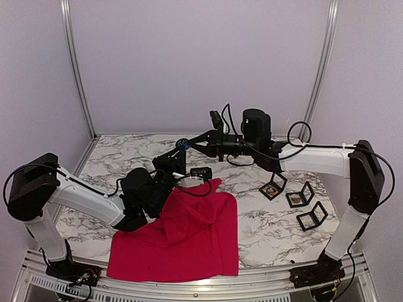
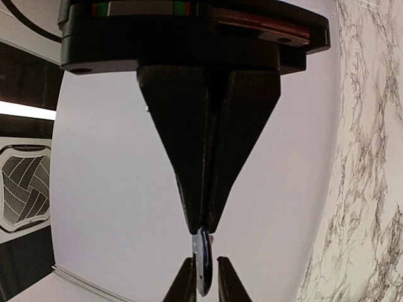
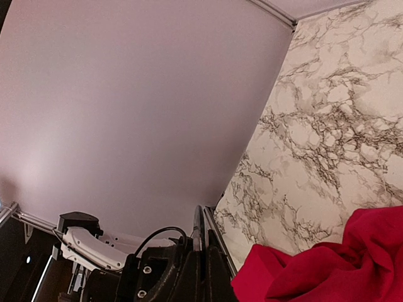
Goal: Remove the brooch from the garment
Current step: Pass from the left arm to the right
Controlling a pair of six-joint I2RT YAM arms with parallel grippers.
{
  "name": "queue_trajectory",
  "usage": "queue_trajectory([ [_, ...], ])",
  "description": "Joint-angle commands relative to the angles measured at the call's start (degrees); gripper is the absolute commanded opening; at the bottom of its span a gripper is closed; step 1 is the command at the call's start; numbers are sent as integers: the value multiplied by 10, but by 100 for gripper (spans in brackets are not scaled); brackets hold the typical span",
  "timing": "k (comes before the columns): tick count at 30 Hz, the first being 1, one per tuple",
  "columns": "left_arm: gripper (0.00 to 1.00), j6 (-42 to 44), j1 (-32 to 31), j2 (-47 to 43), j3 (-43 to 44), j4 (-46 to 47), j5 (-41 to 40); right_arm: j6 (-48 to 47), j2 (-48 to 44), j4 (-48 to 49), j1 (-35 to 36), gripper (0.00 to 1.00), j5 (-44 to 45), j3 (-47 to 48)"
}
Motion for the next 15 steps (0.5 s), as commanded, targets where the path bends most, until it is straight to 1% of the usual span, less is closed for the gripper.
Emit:
queue_trajectory([
  [1, 38, -11, -4, 5, 1, 70, -8, -17, 1, -8, 8, 0, 8, 8],
  [4, 75, -11, -4, 6, -1, 84, -11, -21, -3, -12, 8, 0, 18, 7],
  [6, 92, -16, -4, 4, -2, 85, -15, -26, -6, -17, 8, 0, 26, 6],
  [7, 98, -19, -5, 2, -2, 86, -16, -30, -8, -19, 7, 0, 30, 6],
  [12, 99, -43, -5, -8, -2, 86, -35, -59, -26, -46, 3, 0, 67, 1],
  [15, 99, -73, -5, -14, 5, 78, -72, -82, -43, -69, -1, 0, 89, -6],
])
